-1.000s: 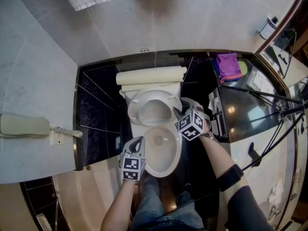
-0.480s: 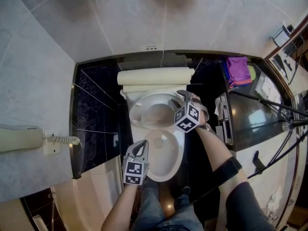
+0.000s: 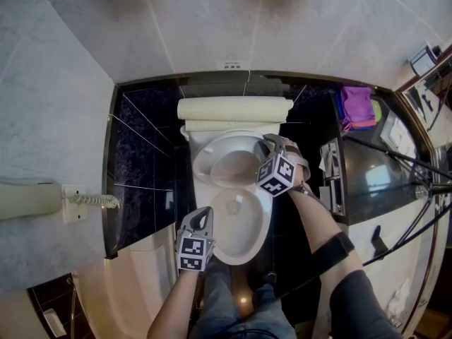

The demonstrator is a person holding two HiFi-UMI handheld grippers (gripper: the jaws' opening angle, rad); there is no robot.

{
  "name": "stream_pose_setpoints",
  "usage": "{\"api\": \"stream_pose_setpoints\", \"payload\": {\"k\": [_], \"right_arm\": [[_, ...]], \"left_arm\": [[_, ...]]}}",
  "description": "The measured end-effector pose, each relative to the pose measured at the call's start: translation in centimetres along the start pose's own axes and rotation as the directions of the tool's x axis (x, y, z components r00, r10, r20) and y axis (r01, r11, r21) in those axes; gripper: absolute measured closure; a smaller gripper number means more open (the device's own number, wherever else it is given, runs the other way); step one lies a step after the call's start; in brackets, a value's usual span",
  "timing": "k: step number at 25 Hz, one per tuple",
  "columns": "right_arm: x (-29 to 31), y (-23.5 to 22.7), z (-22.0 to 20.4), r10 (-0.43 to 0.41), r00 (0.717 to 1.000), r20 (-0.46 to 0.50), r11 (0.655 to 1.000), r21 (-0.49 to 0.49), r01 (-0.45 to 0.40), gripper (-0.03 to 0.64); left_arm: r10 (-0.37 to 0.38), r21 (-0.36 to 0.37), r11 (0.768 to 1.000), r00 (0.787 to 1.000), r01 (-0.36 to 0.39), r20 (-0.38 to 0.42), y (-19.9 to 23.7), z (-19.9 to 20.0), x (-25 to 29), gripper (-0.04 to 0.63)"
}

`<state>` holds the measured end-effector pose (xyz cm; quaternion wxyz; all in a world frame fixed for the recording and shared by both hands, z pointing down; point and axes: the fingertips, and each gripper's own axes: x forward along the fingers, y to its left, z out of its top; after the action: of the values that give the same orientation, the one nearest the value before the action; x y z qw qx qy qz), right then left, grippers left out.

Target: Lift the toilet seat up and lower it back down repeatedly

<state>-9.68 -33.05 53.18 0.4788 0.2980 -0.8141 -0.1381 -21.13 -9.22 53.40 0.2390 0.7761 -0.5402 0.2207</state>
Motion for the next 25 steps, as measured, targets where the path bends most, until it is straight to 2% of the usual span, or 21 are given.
{"api": "stream_pose_setpoints", "payload": {"k": [6,12,19,25], "right_arm": [[-1.8,1.0,-0.2,-0.002,1.0,-0.009,1.0,-0.005,0.002,0.52],[-5.8,4.0,-0.7,0.003,1.0,0.026,1.0,0.001,-0.003,0.525],[-10.6,8.9,-2.4,0.004,0.997,0.076,1.0,-0.015,-0.003,0.528],[-14.3,14.5,-4.8,0.015,0.993,0.12,0.998,-0.07,-0.007,0.526]], "left_arm": [[0.0,-0.015,1.0,1.0,0.0,-0.015,-0.7,-1.1,-0.3,0.595],[-0.01,-0.038,0.999,0.999,0.008,-0.041,-2.6,-3.1,-0.6,0.595],[-0.016,-0.082,0.997,0.997,0.01,-0.078,-5.7,-6.7,-0.6,0.595],[0.02,-0.067,0.997,0.997,-0.025,-0.069,-7.3,-8.8,-0.9,0.595]]}}
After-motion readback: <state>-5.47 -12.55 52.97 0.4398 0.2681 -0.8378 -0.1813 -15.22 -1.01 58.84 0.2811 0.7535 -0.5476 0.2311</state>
